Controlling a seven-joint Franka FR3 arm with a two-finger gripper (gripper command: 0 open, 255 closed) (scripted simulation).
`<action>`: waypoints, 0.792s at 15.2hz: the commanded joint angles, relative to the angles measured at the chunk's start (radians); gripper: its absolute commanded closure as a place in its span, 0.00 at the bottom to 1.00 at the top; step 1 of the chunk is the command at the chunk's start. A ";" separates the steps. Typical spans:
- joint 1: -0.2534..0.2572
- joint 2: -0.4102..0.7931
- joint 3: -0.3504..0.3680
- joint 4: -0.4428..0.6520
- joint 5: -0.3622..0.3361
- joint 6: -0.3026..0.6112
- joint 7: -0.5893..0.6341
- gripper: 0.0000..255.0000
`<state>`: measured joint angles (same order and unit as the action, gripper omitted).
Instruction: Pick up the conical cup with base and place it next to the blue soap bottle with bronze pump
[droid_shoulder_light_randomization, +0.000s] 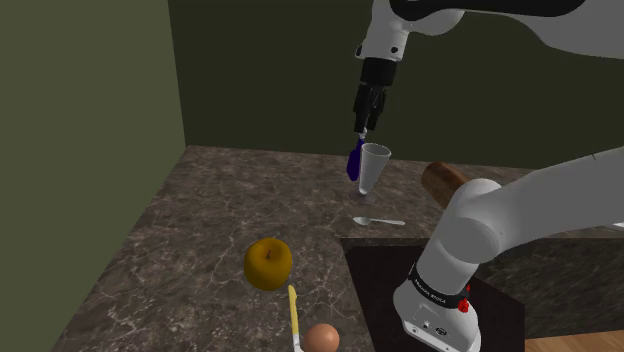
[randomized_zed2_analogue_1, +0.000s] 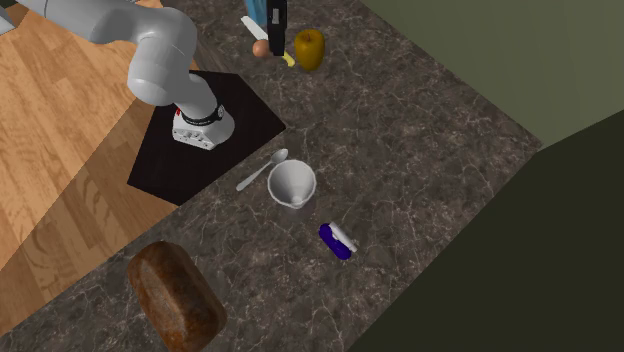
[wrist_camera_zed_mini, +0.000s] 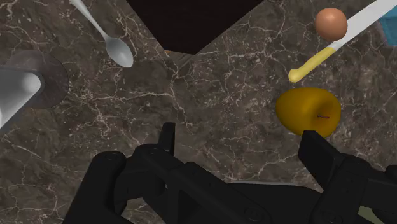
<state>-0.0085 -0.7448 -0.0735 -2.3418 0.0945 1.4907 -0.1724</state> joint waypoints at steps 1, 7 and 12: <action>0.000 0.000 0.000 0.000 0.000 0.000 0.000 0.00; -0.048 0.078 -0.118 -0.006 -0.085 0.070 -0.124 0.00; -0.081 0.174 -0.215 0.019 -0.140 0.135 -0.227 0.00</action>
<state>-0.0819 -0.5890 -0.2685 -2.3290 -0.0337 1.6143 -0.3765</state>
